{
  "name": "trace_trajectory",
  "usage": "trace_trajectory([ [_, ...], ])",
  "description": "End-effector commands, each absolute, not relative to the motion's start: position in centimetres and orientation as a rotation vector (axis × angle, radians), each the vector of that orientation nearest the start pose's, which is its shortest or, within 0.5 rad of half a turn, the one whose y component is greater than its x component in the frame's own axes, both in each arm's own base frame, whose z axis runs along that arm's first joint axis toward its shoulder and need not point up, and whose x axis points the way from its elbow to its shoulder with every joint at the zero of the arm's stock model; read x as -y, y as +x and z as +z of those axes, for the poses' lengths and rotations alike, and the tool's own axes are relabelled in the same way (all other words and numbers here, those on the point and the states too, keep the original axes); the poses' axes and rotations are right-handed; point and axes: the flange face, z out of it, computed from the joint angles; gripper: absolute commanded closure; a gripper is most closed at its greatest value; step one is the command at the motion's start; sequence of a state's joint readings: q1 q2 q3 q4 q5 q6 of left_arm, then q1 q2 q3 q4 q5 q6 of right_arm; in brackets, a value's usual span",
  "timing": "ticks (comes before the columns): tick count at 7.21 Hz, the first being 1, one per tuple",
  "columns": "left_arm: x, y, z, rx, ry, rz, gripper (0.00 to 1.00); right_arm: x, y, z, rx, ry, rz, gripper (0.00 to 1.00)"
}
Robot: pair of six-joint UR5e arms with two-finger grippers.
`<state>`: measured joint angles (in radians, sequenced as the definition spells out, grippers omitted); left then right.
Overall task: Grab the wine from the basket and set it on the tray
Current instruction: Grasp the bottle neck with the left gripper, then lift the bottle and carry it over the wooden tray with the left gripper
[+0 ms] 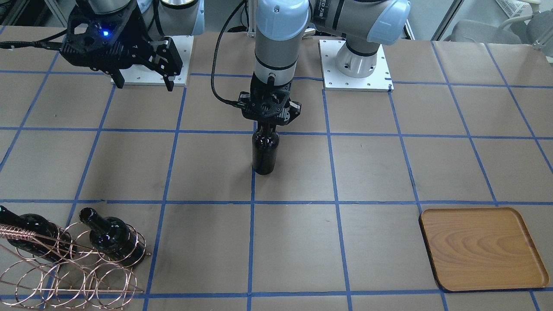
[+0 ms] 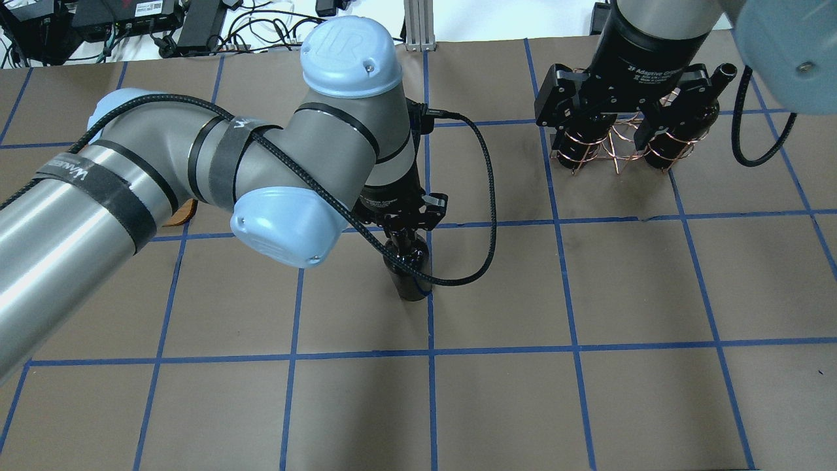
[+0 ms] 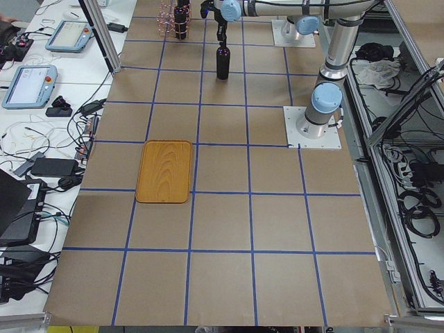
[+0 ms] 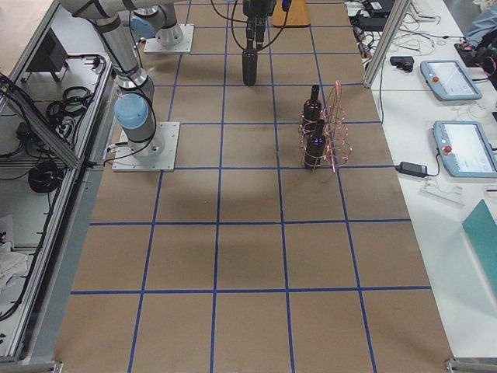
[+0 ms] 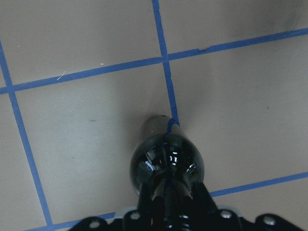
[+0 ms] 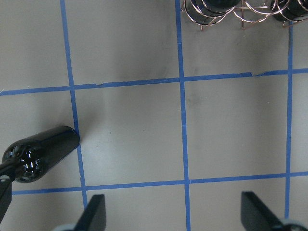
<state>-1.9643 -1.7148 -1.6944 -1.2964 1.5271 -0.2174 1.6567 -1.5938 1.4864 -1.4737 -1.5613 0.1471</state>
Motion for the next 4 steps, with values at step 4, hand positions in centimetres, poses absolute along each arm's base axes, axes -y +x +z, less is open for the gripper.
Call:
trace_trajectory([
  [4,52.3,-22.6,45.9,-3.153,0.363,-0.046,1.0,46.7,17.6,53.1,-3.128,0.096,-0.015,0.0],
])
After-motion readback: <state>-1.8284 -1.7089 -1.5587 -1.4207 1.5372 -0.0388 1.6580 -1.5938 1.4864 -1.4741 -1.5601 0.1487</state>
